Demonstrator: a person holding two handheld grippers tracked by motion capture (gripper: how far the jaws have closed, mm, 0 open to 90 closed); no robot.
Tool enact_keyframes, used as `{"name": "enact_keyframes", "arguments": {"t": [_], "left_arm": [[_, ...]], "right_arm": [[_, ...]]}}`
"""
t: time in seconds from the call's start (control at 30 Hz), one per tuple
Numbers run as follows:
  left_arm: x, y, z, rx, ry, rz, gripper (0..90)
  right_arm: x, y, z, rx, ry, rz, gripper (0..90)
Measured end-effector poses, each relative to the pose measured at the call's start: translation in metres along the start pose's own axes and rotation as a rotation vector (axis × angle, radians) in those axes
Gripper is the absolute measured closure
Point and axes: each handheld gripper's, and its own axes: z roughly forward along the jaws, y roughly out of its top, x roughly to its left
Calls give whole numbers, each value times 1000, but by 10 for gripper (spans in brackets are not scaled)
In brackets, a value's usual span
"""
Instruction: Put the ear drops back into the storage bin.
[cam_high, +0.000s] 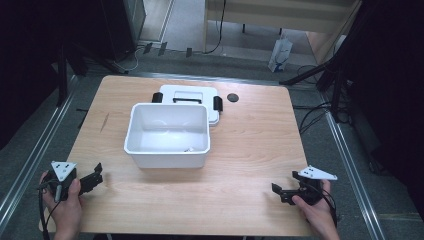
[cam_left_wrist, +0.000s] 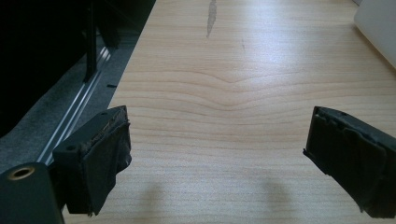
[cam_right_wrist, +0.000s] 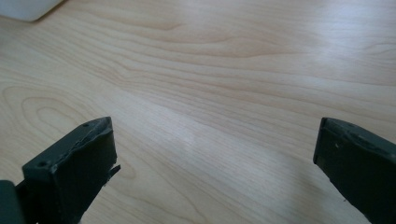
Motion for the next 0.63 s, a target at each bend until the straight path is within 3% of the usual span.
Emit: {"name": "enact_keyframes", "arguments": {"t": [0.07, 0.1, 0.17, 0.2, 0.23, 0.3, 0.37, 0.63], "left_arm": [[0, 0, 0, -1, 1, 0, 75], [0, 0, 0, -1, 0, 1, 75], [-1, 0, 0, -1, 0, 0, 75], [-1, 0, 0, -1, 0, 0, 75], [-1, 0, 0, -2, 0, 2, 75], [-1, 0, 0, -2, 2, 3, 75], [-1, 0, 0, -2, 4, 5, 75], [-1, 0, 0, -1, 8, 8, 75]], "right_arm": [[1, -4, -2, -27, -16, 6, 0], [2, -10, -7, -99, -69, 23, 0], [3, -14, -12, -163, -117, 36, 0], [3, -14, -12, -163, -117, 36, 0], [3, -18, -17, -229, -157, 63, 0], [2, -19, -18, -241, -168, 72, 0], [-1, -18, -15, -227, -188, 113, 0], [-1, -17, -13, -193, -176, 110, 0]]}}
